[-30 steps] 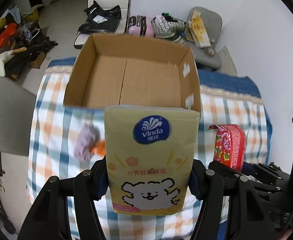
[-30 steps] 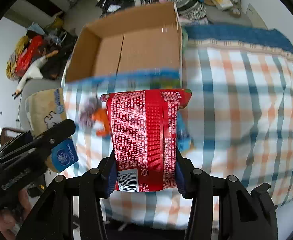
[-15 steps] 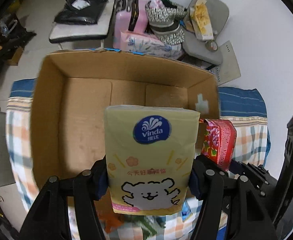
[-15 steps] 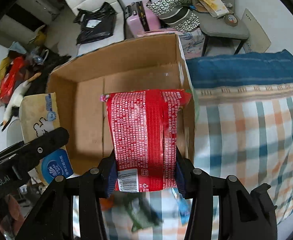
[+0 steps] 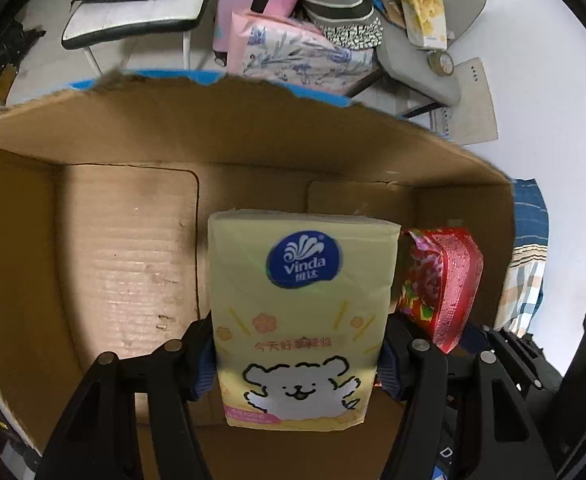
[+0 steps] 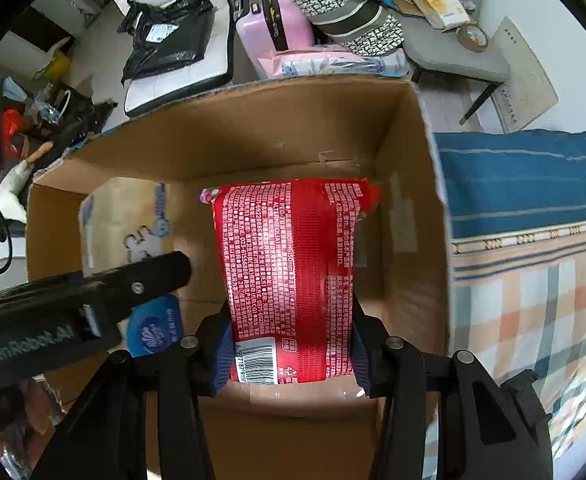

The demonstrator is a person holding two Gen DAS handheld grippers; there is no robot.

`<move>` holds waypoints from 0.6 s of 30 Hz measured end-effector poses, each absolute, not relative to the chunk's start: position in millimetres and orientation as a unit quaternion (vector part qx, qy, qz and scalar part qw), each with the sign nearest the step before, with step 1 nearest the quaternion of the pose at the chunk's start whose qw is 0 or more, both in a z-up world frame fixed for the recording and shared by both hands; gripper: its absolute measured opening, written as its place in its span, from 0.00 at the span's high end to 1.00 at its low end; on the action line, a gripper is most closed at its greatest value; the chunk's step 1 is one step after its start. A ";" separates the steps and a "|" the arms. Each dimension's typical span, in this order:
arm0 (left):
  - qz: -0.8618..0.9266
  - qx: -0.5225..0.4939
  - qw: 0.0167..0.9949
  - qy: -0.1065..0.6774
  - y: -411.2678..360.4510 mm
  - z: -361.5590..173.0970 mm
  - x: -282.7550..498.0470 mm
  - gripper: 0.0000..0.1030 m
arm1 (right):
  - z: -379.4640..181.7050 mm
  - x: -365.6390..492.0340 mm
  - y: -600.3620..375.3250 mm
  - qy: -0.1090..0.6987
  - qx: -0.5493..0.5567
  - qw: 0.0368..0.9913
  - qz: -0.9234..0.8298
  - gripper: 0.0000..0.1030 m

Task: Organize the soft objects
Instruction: 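Carry both items into the cardboard box and open both tools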

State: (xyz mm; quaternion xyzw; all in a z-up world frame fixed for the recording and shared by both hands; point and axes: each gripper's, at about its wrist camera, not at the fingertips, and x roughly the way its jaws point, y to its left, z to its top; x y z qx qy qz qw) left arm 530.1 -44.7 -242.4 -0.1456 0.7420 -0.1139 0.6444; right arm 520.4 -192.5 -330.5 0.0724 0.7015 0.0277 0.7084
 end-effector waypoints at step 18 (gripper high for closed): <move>-0.079 -0.106 0.631 0.764 -47.2 -245.1 539.8 0.10 | -363.3 548.9 -178.5 0.749 0.035 0.661 0.027 0.38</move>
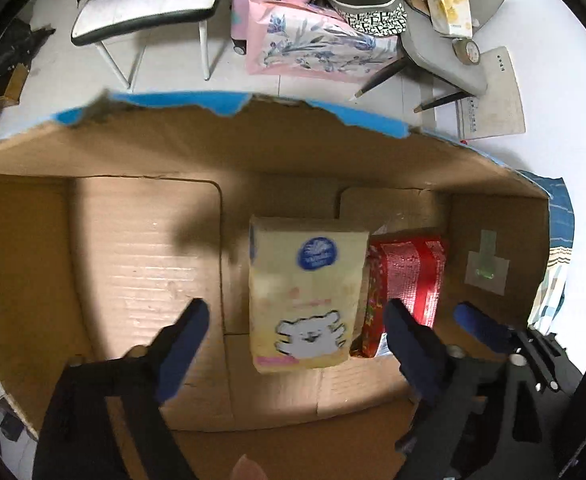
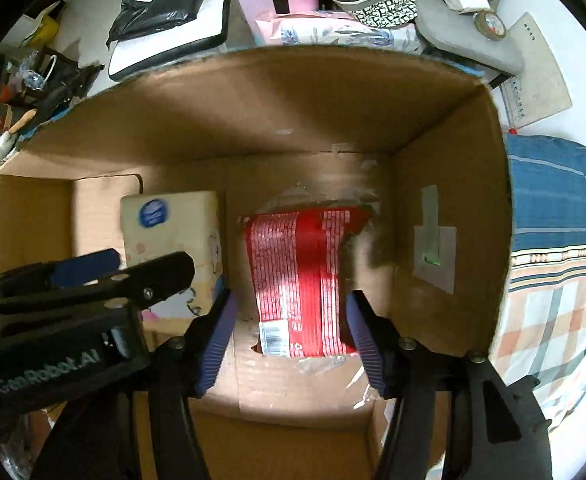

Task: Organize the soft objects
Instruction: 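Carry both items into the cardboard box and open both tools, then withdraw both tools from the box toward the remaining items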

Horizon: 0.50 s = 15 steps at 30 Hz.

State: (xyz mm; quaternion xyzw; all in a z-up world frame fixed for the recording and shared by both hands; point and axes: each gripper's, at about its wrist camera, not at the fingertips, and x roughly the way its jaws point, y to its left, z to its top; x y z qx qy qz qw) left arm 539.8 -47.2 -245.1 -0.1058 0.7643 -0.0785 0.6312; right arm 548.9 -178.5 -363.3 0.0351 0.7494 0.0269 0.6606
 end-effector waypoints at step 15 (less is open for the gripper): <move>-0.054 -0.039 0.699 0.712 -24.2 -188.9 469.6 0.01 | -315.3 497.7 -172.5 0.740 0.005 0.672 0.018 0.00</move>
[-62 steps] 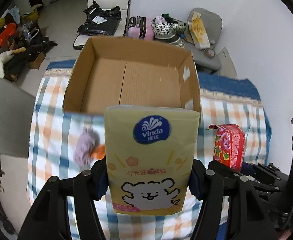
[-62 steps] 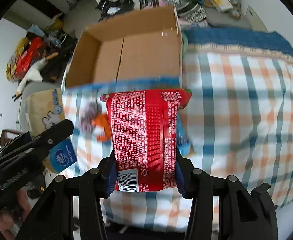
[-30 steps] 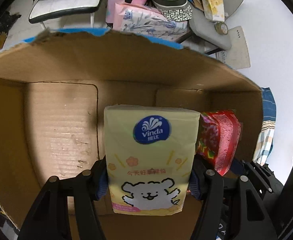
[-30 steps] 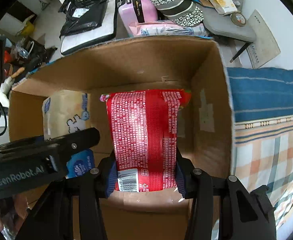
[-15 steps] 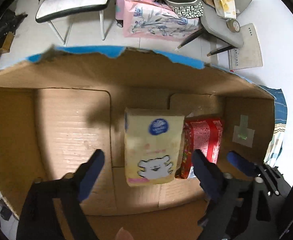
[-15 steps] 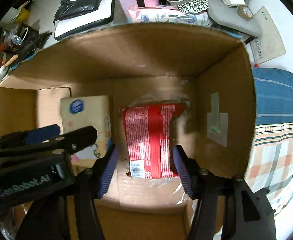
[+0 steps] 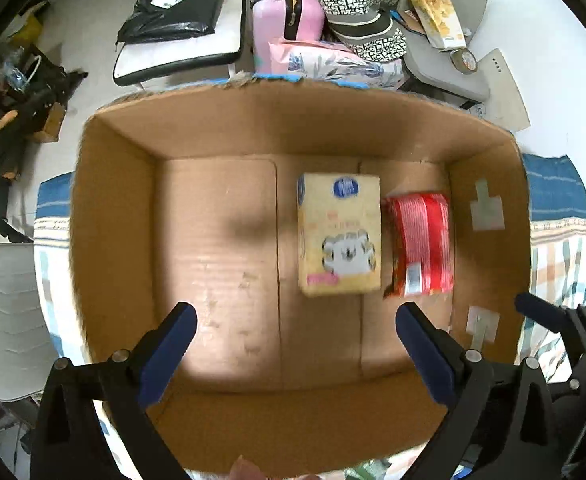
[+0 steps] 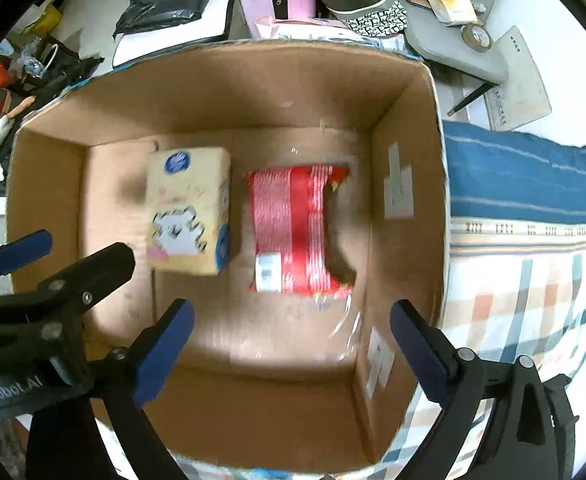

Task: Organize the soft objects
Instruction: 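Withdraw both tools from the box toward the remaining items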

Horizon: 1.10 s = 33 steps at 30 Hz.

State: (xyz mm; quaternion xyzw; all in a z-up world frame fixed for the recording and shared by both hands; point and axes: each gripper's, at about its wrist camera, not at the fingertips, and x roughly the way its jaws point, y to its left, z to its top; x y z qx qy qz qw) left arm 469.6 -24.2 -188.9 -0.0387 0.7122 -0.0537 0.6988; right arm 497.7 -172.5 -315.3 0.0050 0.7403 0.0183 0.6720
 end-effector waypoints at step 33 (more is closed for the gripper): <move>0.027 -0.078 0.762 0.642 8.4 -91.2 254.2 0.01 | -197.8 284.8 -158.9 0.674 0.031 0.731 0.102 0.00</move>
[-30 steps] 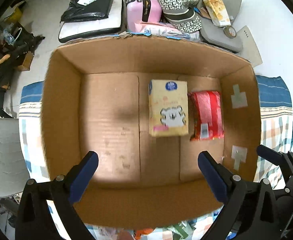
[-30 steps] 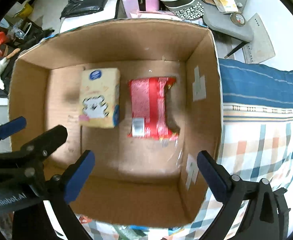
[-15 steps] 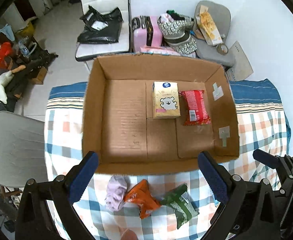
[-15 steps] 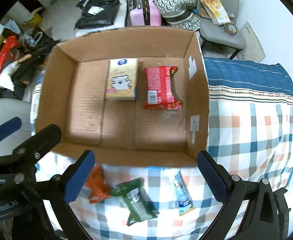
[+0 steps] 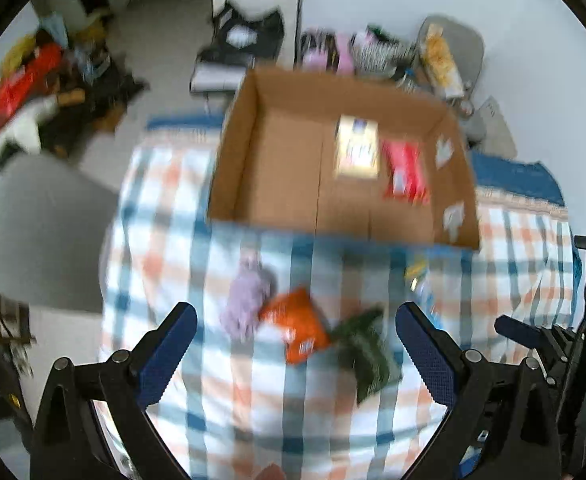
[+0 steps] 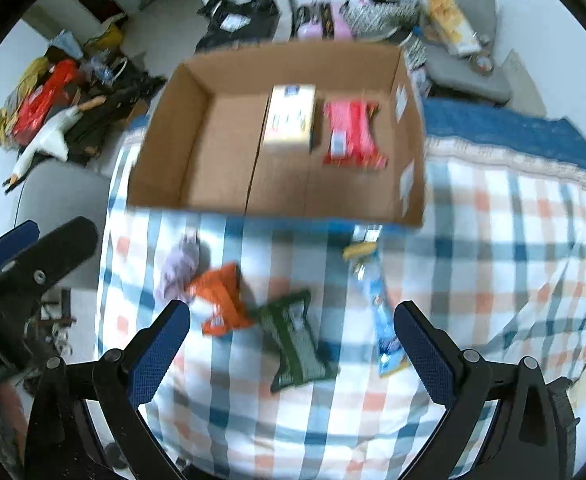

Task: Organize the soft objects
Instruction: 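Withdraw both tools from the box toward the remaining items, then grasp the orange snack bag with the left tool while the right tool grasps the green bag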

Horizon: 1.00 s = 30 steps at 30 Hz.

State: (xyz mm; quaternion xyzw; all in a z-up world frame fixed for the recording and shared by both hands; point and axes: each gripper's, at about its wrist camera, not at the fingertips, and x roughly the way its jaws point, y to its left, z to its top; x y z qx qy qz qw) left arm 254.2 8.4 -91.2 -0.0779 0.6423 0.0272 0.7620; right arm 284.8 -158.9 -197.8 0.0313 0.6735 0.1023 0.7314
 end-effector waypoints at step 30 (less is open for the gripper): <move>0.020 -0.066 0.603 0.795 -33.1 -300.2 272.5 0.49 | -373.5 235.7 -202.3 0.793 0.054 0.605 0.053 0.62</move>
